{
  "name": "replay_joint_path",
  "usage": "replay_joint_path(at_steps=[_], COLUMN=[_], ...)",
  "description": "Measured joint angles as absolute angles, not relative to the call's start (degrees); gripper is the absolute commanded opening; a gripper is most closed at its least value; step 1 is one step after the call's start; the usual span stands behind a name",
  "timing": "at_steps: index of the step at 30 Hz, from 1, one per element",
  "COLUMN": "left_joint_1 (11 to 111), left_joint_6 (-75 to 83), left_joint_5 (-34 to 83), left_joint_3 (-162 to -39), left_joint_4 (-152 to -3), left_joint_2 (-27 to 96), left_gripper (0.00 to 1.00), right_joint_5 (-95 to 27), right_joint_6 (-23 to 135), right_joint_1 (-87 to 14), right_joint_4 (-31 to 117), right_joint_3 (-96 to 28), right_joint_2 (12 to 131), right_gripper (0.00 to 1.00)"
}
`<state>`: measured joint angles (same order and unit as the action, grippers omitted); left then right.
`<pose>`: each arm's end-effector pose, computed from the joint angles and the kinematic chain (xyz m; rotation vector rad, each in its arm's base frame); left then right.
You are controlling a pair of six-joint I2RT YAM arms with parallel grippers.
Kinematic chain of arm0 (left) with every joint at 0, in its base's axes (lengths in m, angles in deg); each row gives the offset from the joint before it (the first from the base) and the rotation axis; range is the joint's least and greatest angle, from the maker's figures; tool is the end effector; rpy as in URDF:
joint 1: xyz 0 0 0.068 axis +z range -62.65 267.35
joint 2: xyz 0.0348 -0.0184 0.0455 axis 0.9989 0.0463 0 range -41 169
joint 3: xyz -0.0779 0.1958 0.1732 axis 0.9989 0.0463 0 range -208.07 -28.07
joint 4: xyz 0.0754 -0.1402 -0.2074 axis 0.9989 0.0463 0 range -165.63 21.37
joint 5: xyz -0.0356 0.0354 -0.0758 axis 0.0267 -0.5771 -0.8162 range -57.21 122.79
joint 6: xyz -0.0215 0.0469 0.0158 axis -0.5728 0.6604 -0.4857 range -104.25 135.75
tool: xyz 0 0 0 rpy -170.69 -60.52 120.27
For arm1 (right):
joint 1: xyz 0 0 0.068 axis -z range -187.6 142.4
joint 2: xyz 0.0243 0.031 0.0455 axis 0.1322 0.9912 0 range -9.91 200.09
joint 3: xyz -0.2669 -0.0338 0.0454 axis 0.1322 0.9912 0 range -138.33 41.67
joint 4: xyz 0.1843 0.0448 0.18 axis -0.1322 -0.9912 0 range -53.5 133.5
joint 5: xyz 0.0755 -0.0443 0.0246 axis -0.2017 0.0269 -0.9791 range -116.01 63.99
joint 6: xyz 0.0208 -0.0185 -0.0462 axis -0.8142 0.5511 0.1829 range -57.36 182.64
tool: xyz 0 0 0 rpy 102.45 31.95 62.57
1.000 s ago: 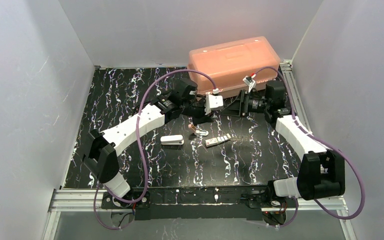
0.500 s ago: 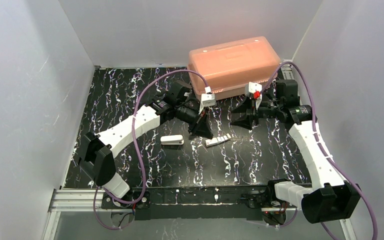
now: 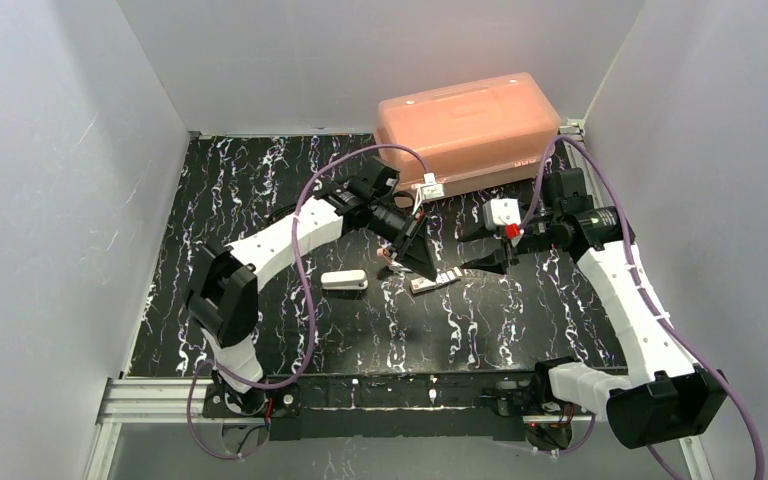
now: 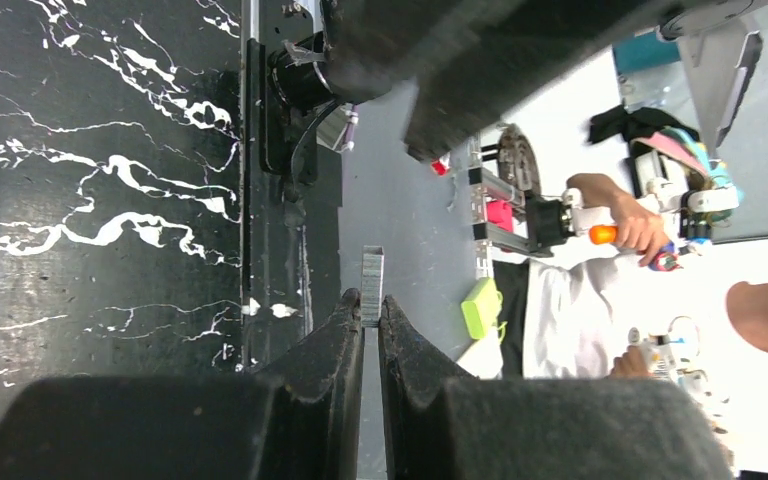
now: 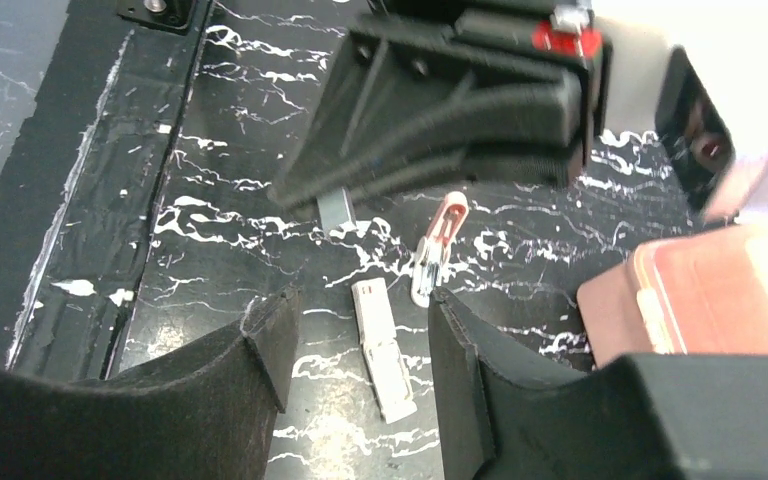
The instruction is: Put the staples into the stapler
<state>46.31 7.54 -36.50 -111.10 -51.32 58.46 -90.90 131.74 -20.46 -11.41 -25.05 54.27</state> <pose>0.2655 -0.2752 0.3056 1.2993 1.9270 -1.8148 0.1892 0.0763 0.3514 -1.5972 1.1949 0.7799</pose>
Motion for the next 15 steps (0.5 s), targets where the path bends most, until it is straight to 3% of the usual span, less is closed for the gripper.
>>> replay_joint_path(at_steps=[15], left_joint_1=[46.3], left_joint_6=[-0.4], left_joint_5=[-42.8], left_joint_3=[-115.1], left_joint_4=[-51.1], left_joint_2=[63.9], left_gripper=[0.0], right_joint_5=[-86.1], right_joint_6=[134.1], right_joint_1=[-29.7], right_joint_4=[-12.3], right_joint_3=[-27.3], right_joint_2=[56.3], right_gripper=[0.46])
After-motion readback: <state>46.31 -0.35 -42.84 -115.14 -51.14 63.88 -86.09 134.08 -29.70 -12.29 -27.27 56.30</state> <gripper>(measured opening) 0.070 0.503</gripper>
